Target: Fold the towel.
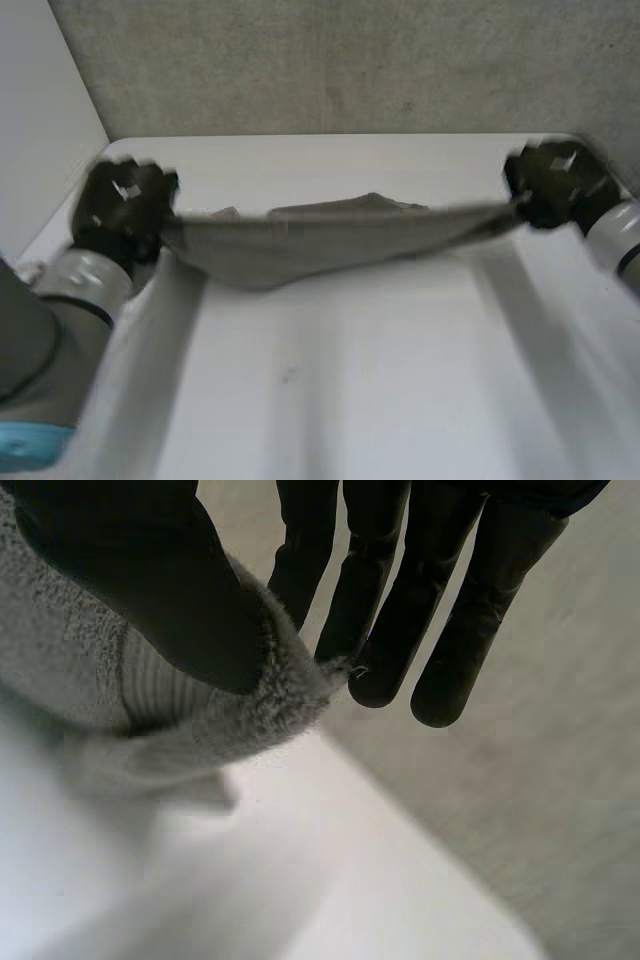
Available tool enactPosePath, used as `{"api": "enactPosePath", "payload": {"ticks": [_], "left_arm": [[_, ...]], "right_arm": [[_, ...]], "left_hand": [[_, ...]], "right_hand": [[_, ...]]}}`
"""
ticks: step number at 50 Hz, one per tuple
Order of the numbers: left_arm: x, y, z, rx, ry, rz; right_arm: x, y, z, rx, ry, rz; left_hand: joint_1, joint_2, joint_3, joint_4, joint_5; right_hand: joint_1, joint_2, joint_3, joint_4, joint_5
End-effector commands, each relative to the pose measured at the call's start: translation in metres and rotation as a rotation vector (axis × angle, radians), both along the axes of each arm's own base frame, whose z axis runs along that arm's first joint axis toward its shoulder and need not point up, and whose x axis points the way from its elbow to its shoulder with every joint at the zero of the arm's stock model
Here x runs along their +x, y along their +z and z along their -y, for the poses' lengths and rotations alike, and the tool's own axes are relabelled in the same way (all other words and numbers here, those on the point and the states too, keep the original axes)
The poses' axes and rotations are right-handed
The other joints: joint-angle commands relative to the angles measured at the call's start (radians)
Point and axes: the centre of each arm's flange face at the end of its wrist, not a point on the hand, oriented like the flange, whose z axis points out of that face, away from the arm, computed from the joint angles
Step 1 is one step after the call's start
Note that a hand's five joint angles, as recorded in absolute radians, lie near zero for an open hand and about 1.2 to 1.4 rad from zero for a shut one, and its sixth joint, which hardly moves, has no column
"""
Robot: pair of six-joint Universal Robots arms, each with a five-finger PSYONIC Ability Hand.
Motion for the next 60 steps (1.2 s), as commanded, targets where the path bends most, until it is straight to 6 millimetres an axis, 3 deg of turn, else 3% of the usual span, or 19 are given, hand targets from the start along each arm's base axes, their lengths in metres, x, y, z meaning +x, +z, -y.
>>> {"api": "enactPosePath", "payload": {"ticks": [1, 5, 9, 15, 22, 29, 32, 35, 36, 40, 46, 49, 51, 52, 54, 56, 57, 59, 60], "left_arm": [[0.018, 0.089, -0.014, -0.051, 0.039, -0.013], [0.027, 0.124, -0.013, -0.066, 0.070, -0.014], [0.028, 0.126, -0.006, -0.041, 0.074, 0.003], [0.016, 0.075, 0.023, 0.142, 0.045, 0.120], [0.002, -0.011, 0.058, 0.375, -0.012, 0.202], [-0.010, -0.032, 0.109, 0.258, -0.004, 0.162], [-0.020, -0.013, 0.131, 0.086, -0.018, 0.108], [-0.029, 0.020, 0.149, -0.162, -0.082, 0.053], [-0.032, 0.041, 0.156, -0.308, -0.109, 0.030], [-0.034, 0.114, 0.145, -0.688, -0.151, -0.069], [-0.026, 0.121, 0.137, -0.678, -0.150, -0.174], [-0.021, 0.102, 0.135, -0.535, -0.142, -0.215], [-0.018, 0.083, 0.134, -0.427, -0.136, -0.209], [-0.014, 0.062, 0.133, -0.314, -0.124, -0.194], [-0.007, 0.041, 0.132, -0.209, -0.105, -0.171], [0.002, -0.012, 0.126, 0.003, -0.078, -0.125], [0.002, -0.012, 0.126, 0.004, -0.078, -0.125], [0.004, -0.041, 0.124, 0.086, -0.068, -0.103], [0.004, -0.063, 0.121, 0.143, -0.065, -0.085]], "right_arm": [[-0.016, 0.121, -0.039, -0.099, -0.028, 0.029], [-0.022, 0.144, -0.052, -0.083, -0.043, -0.069], [-0.020, 0.148, -0.059, -0.087, -0.036, -0.169], [0.007, 0.115, -0.051, 0.011, 0.053, -0.251], [0.030, 0.037, -0.011, 0.190, 0.053, -0.379], [0.057, -0.003, 0.032, 0.119, 0.051, -0.385], [0.066, 0.009, 0.059, -0.037, -0.008, -0.294], [0.069, 0.073, 0.084, -0.391, -0.109, -0.073], [0.069, 0.073, 0.084, -0.392, -0.110, -0.072], [0.061, 0.150, 0.070, -0.759, -0.168, 0.099], [0.054, 0.166, 0.051, -0.824, -0.181, 0.122], [0.051, 0.139, 0.050, -0.686, -0.173, 0.065], [0.052, 0.096, 0.045, -0.467, -0.117, -0.022], [0.052, 0.096, 0.045, -0.466, -0.117, -0.022], [0.056, 0.044, 0.036, -0.246, -0.037, -0.101], [0.057, 0.021, 0.030, -0.154, -0.003, -0.131], [0.057, 0.021, 0.030, -0.153, -0.002, -0.132], [0.056, -0.021, 0.020, -0.010, 0.038, -0.169], [0.056, -0.021, 0.020, -0.009, 0.038, -0.169]], "left_hand": [[0.191, 0.178, 0.180, 0.178, 0.181], [0.191, 0.178, 0.180, 0.178, 0.181], [0.191, 0.178, 0.180, 0.178, 0.181], [0.191, 0.178, 0.180, 0.178, 0.181], [0.191, 0.178, 0.180, 0.178, 0.181], [0.191, 0.178, 0.180, 0.178, 0.181], [0.191, 0.178, 0.180, 0.178, 0.181], [0.191, 0.178, 0.180, 0.178, 0.181], [0.191, 0.178, 0.180, 0.178, 0.181], [0.191, 0.178, 0.180, 0.178, 0.181], [0.191, 0.178, 0.180, 0.178, 0.181], [0.191, 0.178, 0.180, 0.178, 0.181], [0.191, 0.178, 0.180, 0.178, 0.181], [0.191, 0.178, 0.180, 0.178, 0.181], [0.191, 0.178, 0.180, 0.178, 0.181], [0.191, 0.178, 0.180, 0.178, 0.181], [0.191, 0.178, 0.180, 0.178, 0.181], [0.191, 0.178, 0.180, 0.178, 0.181], [0.191, 0.178, 0.180, 0.178, 0.181]], "right_hand": [[0.425, 0.226, 0.213, 0.203, 0.247], [0.425, 0.226, 0.213, 0.203, 0.247], [0.425, 0.226, 0.213, 0.203, 0.247], [0.425, 0.226, 0.213, 0.203, 0.247], [0.425, 0.226, 0.213, 0.203, 0.247], [0.425, 0.226, 0.213, 0.203, 0.247], [0.425, 0.226, 0.213, 0.203, 0.247], [0.425, 0.226, 0.213, 0.203, 0.247], [0.425, 0.226, 0.213, 0.203, 0.247], [0.425, 0.226, 0.213, 0.203, 0.247], [0.425, 0.226, 0.213, 0.203, 0.247], [0.425, 0.226, 0.213, 0.203, 0.247], [0.425, 0.226, 0.213, 0.203, 0.247], [0.425, 0.226, 0.213, 0.203, 0.247], [0.425, 0.226, 0.213, 0.203, 0.247], [0.425, 0.226, 0.213, 0.203, 0.247], [0.425, 0.226, 0.213, 0.203, 0.247], [0.425, 0.226, 0.213, 0.203, 0.247], [0.425, 0.226, 0.213, 0.203, 0.247]]}}
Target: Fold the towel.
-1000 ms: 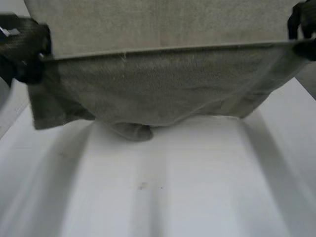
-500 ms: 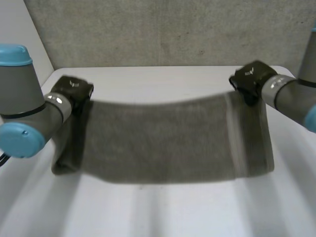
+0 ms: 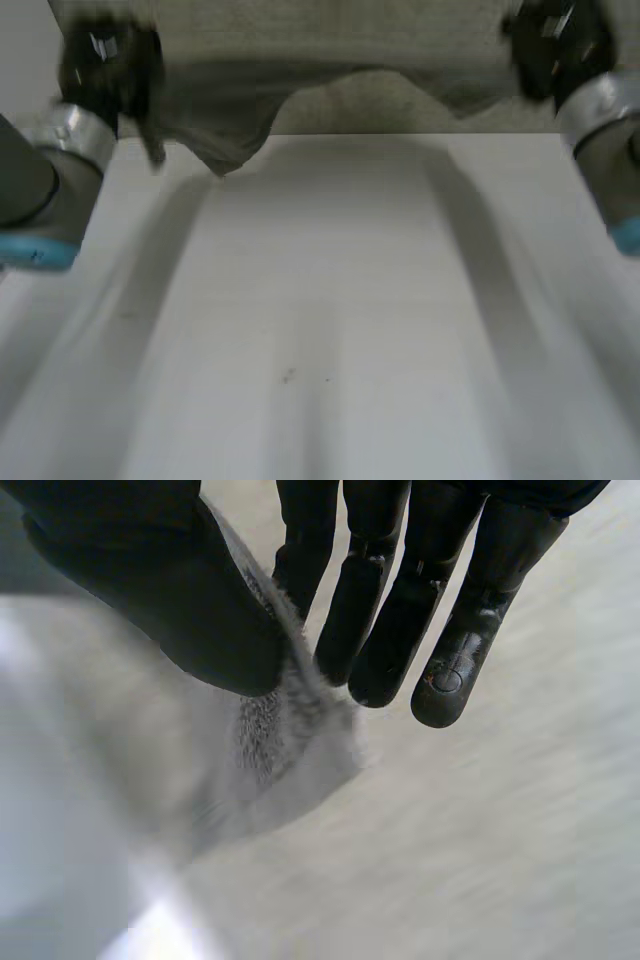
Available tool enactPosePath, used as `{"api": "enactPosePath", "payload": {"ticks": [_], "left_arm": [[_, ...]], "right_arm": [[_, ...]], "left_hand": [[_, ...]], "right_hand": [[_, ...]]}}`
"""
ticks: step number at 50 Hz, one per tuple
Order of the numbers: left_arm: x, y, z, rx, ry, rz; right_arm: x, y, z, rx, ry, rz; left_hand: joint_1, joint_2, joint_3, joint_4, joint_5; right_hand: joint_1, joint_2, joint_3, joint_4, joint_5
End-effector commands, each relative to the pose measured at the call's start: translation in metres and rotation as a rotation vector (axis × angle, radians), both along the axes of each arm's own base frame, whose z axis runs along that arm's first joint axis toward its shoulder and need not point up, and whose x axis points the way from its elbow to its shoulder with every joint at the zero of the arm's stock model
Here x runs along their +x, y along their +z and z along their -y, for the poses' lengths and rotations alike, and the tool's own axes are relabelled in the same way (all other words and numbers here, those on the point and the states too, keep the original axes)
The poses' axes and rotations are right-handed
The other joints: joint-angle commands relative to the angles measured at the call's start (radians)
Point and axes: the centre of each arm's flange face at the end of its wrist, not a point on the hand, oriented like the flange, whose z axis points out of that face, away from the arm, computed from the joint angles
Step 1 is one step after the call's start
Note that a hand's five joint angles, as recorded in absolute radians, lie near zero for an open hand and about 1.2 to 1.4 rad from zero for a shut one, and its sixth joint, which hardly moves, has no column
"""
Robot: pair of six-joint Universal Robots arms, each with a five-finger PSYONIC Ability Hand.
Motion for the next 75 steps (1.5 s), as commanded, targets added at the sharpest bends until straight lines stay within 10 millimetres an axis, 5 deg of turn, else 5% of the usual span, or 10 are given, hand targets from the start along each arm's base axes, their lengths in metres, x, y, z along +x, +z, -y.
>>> {"api": "enactPosePath", "payload": {"ticks": [1, 7, 20, 26, 29, 33, 55, 63, 67, 75], "left_arm": [[0.012, -0.116, -0.015, 0.397, 0.021, 0.127], [0.018, -0.160, -0.029, 0.494, 0.023, 0.254], [0.028, -0.168, -0.038, 0.486, 0.049, 0.364], [0.031, -0.159, -0.047, 0.456, 0.057, 0.358], [0.033, -0.158, -0.051, 0.448, 0.064, 0.355], [0.041, -0.161, -0.058, 0.475, 0.073, 0.356], [0.094, -0.071, -0.182, 0.826, 0.095, 0.513], [0.084, -0.065, -0.139, 0.606, 0.020, 0.443], [0.071, -0.081, -0.095, 0.553, 0.009, 0.418], [0.042, -0.111, -0.028, 0.506, 0.106, 0.427]], "right_arm": [[-0.001, -0.101, -0.024, 0.390, 0.077, -0.115], [-0.015, -0.147, -0.037, 0.551, 0.053, -0.151], [-0.057, -0.135, -0.032, 0.556, -0.058, -0.120], [-0.066, -0.144, -0.035, 0.593, -0.078, -0.121], [-0.068, -0.146, -0.036, 0.600, -0.083, -0.122], [-0.070, -0.151, -0.045, 0.622, -0.062, -0.142], [-0.098, -0.101, -0.168, 0.950, 0.160, -0.610], [-0.092, -0.076, -0.119, 0.744, 0.117, -0.462], [-0.080, -0.094, -0.066, 0.694, 0.081, -0.418], [-0.038, -0.127, -0.018, 0.548, -0.010, -0.504]], "left_hand": [[0.191, 0.178, 0.180, 0.178, 0.181], [0.191, 0.178, 0.180, 0.178, 0.181], [-0.498, -0.512, -0.510, -0.511, -0.509], [-0.420, -0.433, -0.431, -0.433, -0.430], [0.182, 0.168, 0.171, 0.169, 0.171], [0.191, 0.178, 0.180, 0.178, 0.181], [0.191, 0.178, 0.180, 0.178, 0.181], [0.191, 0.178, 0.180, 0.178, 0.181], [0.191, 0.178, 0.180, 0.178, 0.181], [0.191, 0.178, 0.180, 0.178, 0.181]], "right_hand": [[0.425, 0.225, 0.207, 0.203, 0.229], [0.425, 0.225, 0.207, 0.203, 0.229], [0.425, 0.225, 0.207, 0.203, 0.229], [0.425, 0.225, 0.207, 0.203, 0.229], [0.425, 0.225, 0.207, 0.203, 0.229], [0.425, 0.225, 0.207, 0.203, 0.229], [0.425, 0.225, 0.207, 0.203, 0.229], [0.425, 0.225, 0.207, 0.203, 0.229], [0.425, 0.225, 0.207, 0.203, 0.229], [0.425, 0.225, 0.207, 0.203, 0.229]]}}
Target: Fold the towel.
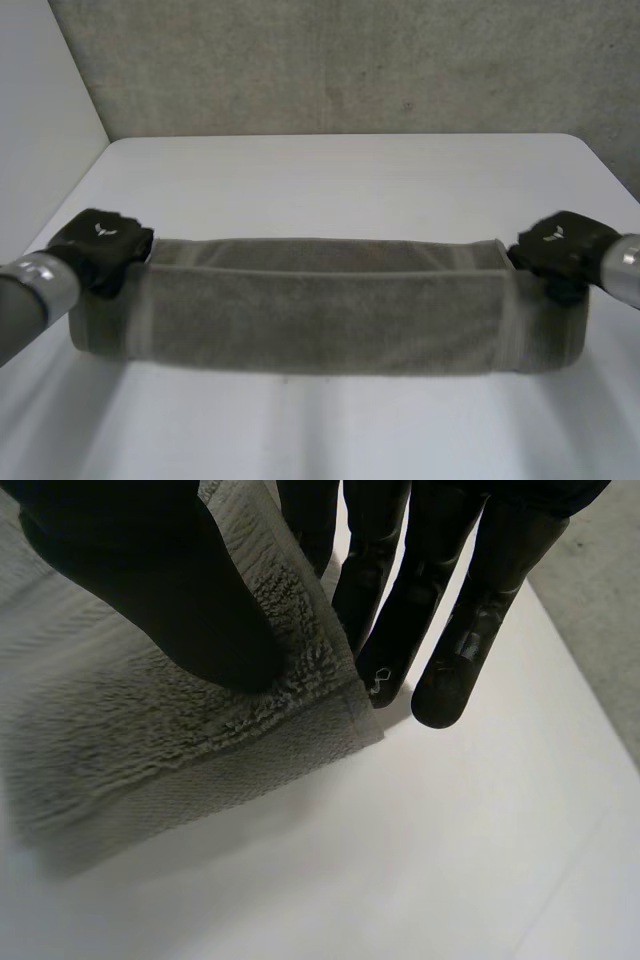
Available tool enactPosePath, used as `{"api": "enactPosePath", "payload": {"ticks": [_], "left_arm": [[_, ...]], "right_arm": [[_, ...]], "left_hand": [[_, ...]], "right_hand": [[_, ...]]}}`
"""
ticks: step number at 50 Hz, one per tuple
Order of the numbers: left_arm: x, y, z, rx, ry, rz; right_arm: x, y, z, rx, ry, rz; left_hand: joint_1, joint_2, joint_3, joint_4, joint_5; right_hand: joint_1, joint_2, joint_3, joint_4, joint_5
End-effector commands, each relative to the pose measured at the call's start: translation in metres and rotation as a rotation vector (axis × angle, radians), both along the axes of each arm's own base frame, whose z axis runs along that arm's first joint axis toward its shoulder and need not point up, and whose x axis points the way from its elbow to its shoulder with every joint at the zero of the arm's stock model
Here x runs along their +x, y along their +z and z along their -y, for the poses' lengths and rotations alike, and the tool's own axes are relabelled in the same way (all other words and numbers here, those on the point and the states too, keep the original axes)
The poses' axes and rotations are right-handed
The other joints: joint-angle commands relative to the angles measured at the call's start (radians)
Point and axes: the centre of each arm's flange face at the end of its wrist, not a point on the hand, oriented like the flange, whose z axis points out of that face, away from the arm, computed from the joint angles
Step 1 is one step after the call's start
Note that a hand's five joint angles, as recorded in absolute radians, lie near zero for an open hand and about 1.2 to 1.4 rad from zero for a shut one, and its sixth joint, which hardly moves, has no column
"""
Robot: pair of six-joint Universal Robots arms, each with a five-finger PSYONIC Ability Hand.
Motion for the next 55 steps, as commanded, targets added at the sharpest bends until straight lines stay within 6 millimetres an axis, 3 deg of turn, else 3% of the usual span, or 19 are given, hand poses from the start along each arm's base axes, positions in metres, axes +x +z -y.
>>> {"api": "enactPosePath", "payload": {"ticks": [1, 3, 6, 10, 11, 12, 13, 16, 17, 23, 27, 28, 29, 31, 32, 36, 42, 51, 55], "left_arm": [[-0.024, -0.032, 0.065, -0.070, 0.075, 0.024], [-0.026, -0.039, 0.075, -0.078, 0.076, 0.013], [-0.030, -0.051, 0.092, -0.105, 0.076, -0.006], [-0.040, -0.061, 0.108, -0.195, 0.063, -0.032], [-0.040, -0.061, 0.108, -0.195, 0.063, -0.032], [-0.043, -0.062, 0.111, -0.232, 0.058, -0.039], [-0.046, -0.065, 0.112, -0.253, 0.053, -0.044], [-0.049, -0.065, 0.112, -0.277, 0.046, -0.052], [-0.051, -0.065, 0.110, -0.288, 0.041, -0.057], [-0.055, -0.065, 0.096, -0.276, 0.026, -0.055], [-0.053, -0.056, 0.089, -0.280, 0.028, -0.057], [-0.051, -0.052, 0.084, -0.282, 0.031, -0.057], [-0.050, -0.049, 0.079, -0.281, 0.034, -0.056], [-0.048, -0.046, 0.074, -0.279, 0.036, -0.056], [-0.048, -0.046, 0.074, -0.279, 0.036, -0.056], [-0.043, -0.035, 0.059, -0.280, 0.038, -0.058], [-0.039, -0.024, 0.039, -0.262, 0.056, -0.120], [-0.035, -0.012, 0.033, -0.184, 0.128, -0.399], [-0.031, -0.008, 0.034, -0.184, 0.144, -0.430]], "right_arm": [[0.034, -0.031, 0.044, -0.137, -0.036, -0.075], [0.042, -0.047, 0.067, -0.233, -0.045, -0.072], [0.049, -0.055, 0.084, -0.351, -0.043, -0.054], [0.059, -0.062, 0.094, -0.442, -0.038, -0.035], [0.062, -0.068, 0.098, -0.473, -0.039, -0.026], [0.061, -0.074, 0.102, -0.493, -0.056, -0.028], [0.061, -0.074, 0.102, -0.493, -0.056, -0.028], [0.058, -0.072, 0.107, -0.532, -0.114, -0.035], [0.056, -0.069, 0.107, -0.534, -0.139, -0.029], [0.051, -0.053, 0.095, -0.518, -0.188, 0.029], [0.041, -0.040, 0.070, -0.435, -0.234, 0.116], [0.037, -0.040, 0.057, -0.376, -0.243, 0.121], [0.037, -0.040, 0.057, -0.376, -0.243, 0.121], [0.035, -0.041, 0.029, -0.242, -0.218, 0.131], [0.035, -0.041, 0.029, -0.241, -0.218, 0.131], [0.028, -0.050, -0.002, -0.053, -0.172, 0.173], [0.002, -0.068, -0.011, 0.035, -0.201, 0.219], [-0.006, -0.089, -0.007, -0.033, -0.201, 0.232], [-0.008, -0.097, 0.000, -0.063, -0.206, 0.227]], "left_hand": [[0.207, 0.178, 0.180, 0.178, 0.187], [0.207, 0.178, 0.180, 0.178, 0.187], [0.207, 0.178, 0.180, 0.178, 0.187], [0.207, 0.178, 0.180, 0.178, 0.187], [0.207, 0.178, 0.180, 0.178, 0.187], [-0.121, -0.150, -0.148, -0.150, -0.142], [-1.015, -1.044, -1.042, -1.043, -1.035], [-0.876, -0.905, -0.903, -0.904, -0.896], [-1.015, -1.044, -1.042, -1.043, -1.035], [-1.015, -1.044, -1.042, -1.043, -1.035], [-1.015, -1.044, -1.042, -1.043, -1.035], [-1.015, -1.044, -1.042, -1.043, -1.035], [-1.015, -1.044, -1.042, -1.043, -1.035], [-1.015, -1.044, -1.042, -1.043, -1.035], [-1.015, -1.044, -1.042, -1.043, -1.035], [-1.015, -1.044, -1.042, -1.043, -1.035], [-1.015, -1.044, -1.042, -1.043, -1.035], [-1.015, -1.044, -1.042, -1.043, -1.035], [-1.015, -1.044, -1.042, -1.043, -1.035]], "right_hand": [[0.425, 0.224, 0.207, 0.202, 0.229], [0.425, 0.224, 0.207, 0.202, 0.229], [0.425, 0.224, 0.207, 0.202, 0.229], [0.297, 0.096, 0.079, 0.074, 0.101], [-0.191, -0.392, -0.410, -0.414, -0.387], [-0.775, -0.975, -0.993, -0.997, -0.971], [-0.781, -0.981, -0.999, -1.003, -0.976], [-0.797, -0.997, -1.015, -1.020, -0.993], [-0.797, -0.997, -1.015, -1.020, -0.993], [-0.797, -0.997, -1.015, -1.020, -0.993], [-0.797, -0.997, -1.015, -1.020, -0.993], [-0.797, -0.997, -1.015, -1.020, -0.993], [-0.797, -0.997, -1.015, -1.020, -0.993], [-0.797, -0.997, -1.015, -1.020, -0.993], [-0.797, -0.997, -1.015, -1.020, -0.993], [-0.797, -0.997, -1.015, -1.020, -0.993], [-0.666, -0.867, -0.885, -0.889, -0.862], [-0.502, -0.702, -0.720, -0.724, -0.698], [-0.329, -0.530, -0.547, -0.552, -0.525]]}}
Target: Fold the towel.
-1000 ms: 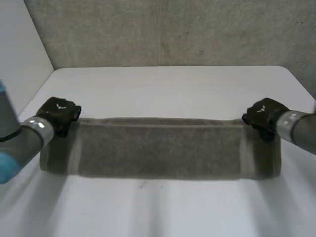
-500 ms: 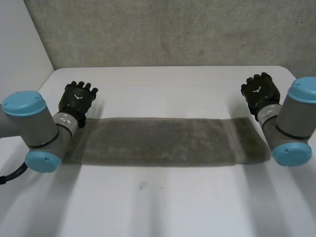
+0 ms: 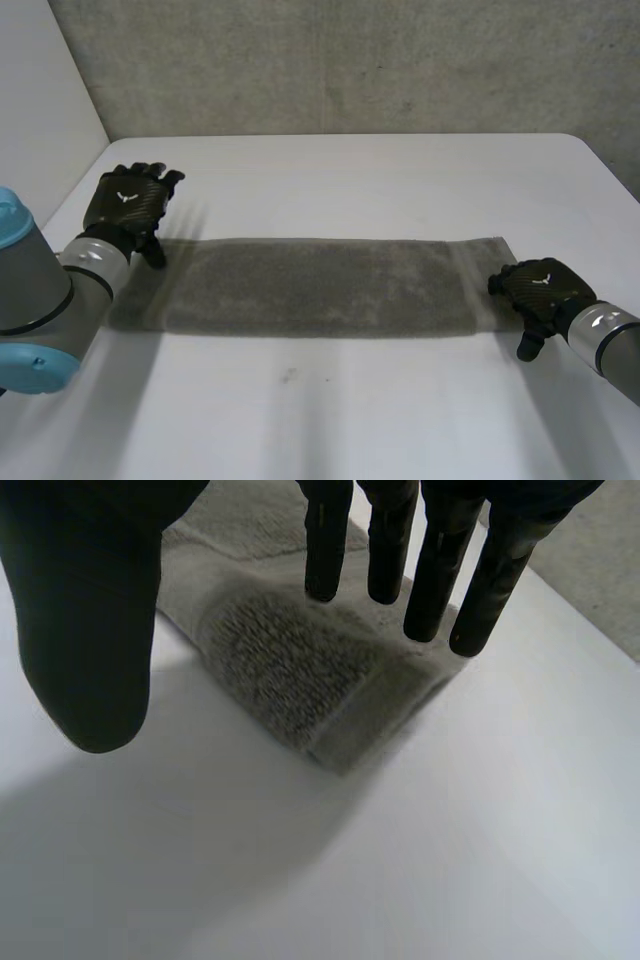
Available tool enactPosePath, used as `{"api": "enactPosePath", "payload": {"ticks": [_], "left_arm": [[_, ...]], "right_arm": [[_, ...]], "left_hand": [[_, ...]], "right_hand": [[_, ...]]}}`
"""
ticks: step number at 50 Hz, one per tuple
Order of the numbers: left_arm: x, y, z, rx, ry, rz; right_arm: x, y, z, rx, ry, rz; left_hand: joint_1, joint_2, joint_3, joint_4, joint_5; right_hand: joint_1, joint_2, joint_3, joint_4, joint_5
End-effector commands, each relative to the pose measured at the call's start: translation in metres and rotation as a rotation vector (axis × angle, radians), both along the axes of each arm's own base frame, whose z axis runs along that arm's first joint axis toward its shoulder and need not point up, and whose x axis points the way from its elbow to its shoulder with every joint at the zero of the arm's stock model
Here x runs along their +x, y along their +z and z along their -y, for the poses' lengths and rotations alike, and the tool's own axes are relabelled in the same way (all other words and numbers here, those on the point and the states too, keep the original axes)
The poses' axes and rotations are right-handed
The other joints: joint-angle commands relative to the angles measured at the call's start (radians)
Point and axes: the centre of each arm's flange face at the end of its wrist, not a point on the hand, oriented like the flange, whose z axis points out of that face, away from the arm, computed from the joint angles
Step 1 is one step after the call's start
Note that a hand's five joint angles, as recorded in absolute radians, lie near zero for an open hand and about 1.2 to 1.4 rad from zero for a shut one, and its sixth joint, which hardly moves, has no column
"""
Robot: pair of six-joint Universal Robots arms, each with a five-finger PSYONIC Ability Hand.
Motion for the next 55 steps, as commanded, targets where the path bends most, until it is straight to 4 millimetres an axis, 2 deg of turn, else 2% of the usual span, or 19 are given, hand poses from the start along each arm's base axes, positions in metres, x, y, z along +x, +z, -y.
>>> {"api": "enactPosePath", "payload": {"ticks": [1, 11, 18, 25, 29, 30, 32, 33, 35, 41, 44, 46, 47, 49, 50, 51, 52, 54, 55], "left_arm": [[0.007, 0.008, 0.003, 0.018, 0.030, -0.120], [0.009, 0.005, 0.000, 0.030, 0.036, -0.119], [0.009, 0.003, -0.002, 0.039, 0.035, -0.117], [0.009, 0.001, -0.003, 0.044, 0.035, -0.117], [0.009, 0.002, -0.003, 0.043, 0.035, -0.117], [0.009, 0.001, -0.003, 0.044, 0.035, -0.117], [0.009, 0.001, -0.004, 0.046, 0.035, -0.117], [0.009, 0.002, -0.004, 0.044, 0.035, -0.117], [0.009, 0.004, -0.004, 0.040, 0.035, -0.118], [0.010, 0.008, -0.004, 0.027, 0.039, -0.122], [0.010, 0.012, -0.004, 0.016, 0.040, -0.126], [0.010, 0.013, -0.004, 0.013, 0.040, -0.127], [0.011, 0.014, -0.005, 0.012, 0.040, -0.127], [0.011, 0.014, -0.006, 0.013, 0.040, -0.127], [0.011, 0.014, -0.006, 0.013, 0.040, -0.127], [0.011, 0.014, -0.006, 0.012, 0.040, -0.127], [0.011, 0.014, -0.006, 0.013, 0.040, -0.127], [0.011, 0.013, -0.007, 0.013, 0.040, -0.126], [0.011, 0.013, -0.007, 0.016, 0.040, -0.126]], "right_arm": [[-0.003, -0.013, 0.010, -0.055, -0.012, -0.014], [-0.005, -0.017, 0.019, -0.096, -0.018, -0.016], [-0.014, -0.015, 0.026, -0.114, -0.044, -0.023], [-0.029, -0.012, 0.039, -0.149, -0.085, -0.059], [-0.064, -0.009, 0.058, -0.187, -0.170, -0.206], [-0.064, -0.009, 0.058, -0.187, -0.171, -0.206], [-0.100, -0.002, 0.071, -0.219, -0.268, -0.348], [-0.100, -0.002, 0.071, -0.219, -0.269, -0.349], [-0.129, 0.008, 0.081, -0.247, -0.336, -0.455], [-0.133, 0.019, 0.089, -0.290, -0.338, -0.492], [-0.117, 0.033, 0.090, -0.349, -0.307, -0.486], [-0.065, 0.059, 0.082, -0.460, -0.197, -0.440], [-0.065, 0.059, 0.082, -0.460, -0.196, -0.440], [-0.012, 0.076, 0.069, -0.536, -0.081, -0.363], [-0.012, 0.076, 0.069, -0.536, -0.080, -0.362], [0.012, 0.082, 0.061, -0.563, -0.024, -0.320], [0.013, 0.082, 0.060, -0.563, -0.023, -0.319], [0.062, 0.088, 0.037, -0.596, 0.102, -0.230], [0.062, 0.088, 0.036, -0.596, 0.103, -0.229]], "left_hand": [[-0.005, 0.009, 0.008, 0.005, -0.029], [-0.005, 0.009, 0.008, 0.005, -0.029], [-0.005, 0.009, 0.008, 0.005, -0.029], [-0.005, 0.009, 0.008, 0.005, -0.029], [-0.005, 0.009, 0.008, 0.005, -0.029], [-0.005, 0.009, 0.008, 0.005, -0.029], [-0.005, 0.009, 0.008, 0.005, -0.029], [-0.005, 0.009, 0.008, 0.005, -0.029], [-0.005, 0.009, 0.008, 0.005, -0.029], [-0.005, 0.009, 0.008, 0.005, -0.029], [-0.005, 0.009, 0.008, 0.005, -0.029], [-0.005, 0.009, 0.008, 0.005, -0.029], [-0.005, 0.009, 0.008, 0.005, -0.029], [-0.005, 0.009, 0.008, 0.005, -0.029], [-0.005, 0.009, 0.008, 0.005, -0.029], [-0.005, 0.009, 0.008, 0.005, -0.029], [-0.005, 0.009, 0.008, 0.005, -0.029], [-0.005, 0.009, 0.008, 0.005, -0.029], [-0.005, 0.009, 0.008, 0.005, -0.029]], "right_hand": [[0.314, 0.273, 0.256, 0.257, 0.265], [0.593, 0.552, 0.534, 0.536, 0.543], [1.067, 1.026, 1.008, 1.009, 1.017], [1.067, 1.027, 1.009, 1.010, 1.018], [1.067, 1.027, 1.009, 1.010, 1.018], [1.067, 1.027, 1.009, 1.010, 1.018], [1.067, 1.027, 1.009, 1.010, 1.018], [1.067, 1.027, 1.009, 1.010, 1.018], [1.067, 1.027, 1.009, 1.010, 1.018], [1.067, 1.027, 1.009, 1.010, 1.018], [1.067, 1.027, 1.009, 1.010, 1.018], [1.067, 1.027, 1.009, 1.010, 1.018], [1.067, 1.027, 1.009, 1.010, 1.018], [1.067, 1.027, 1.009, 1.010, 1.018], [1.067, 1.027, 1.009, 1.010, 1.018], [1.067, 1.027, 1.009, 1.010, 1.018], [1.067, 1.027, 1.009, 1.010, 1.018], [1.067, 1.027, 1.009, 1.010, 1.018], [1.067, 1.027, 1.009, 1.010, 1.018]]}}
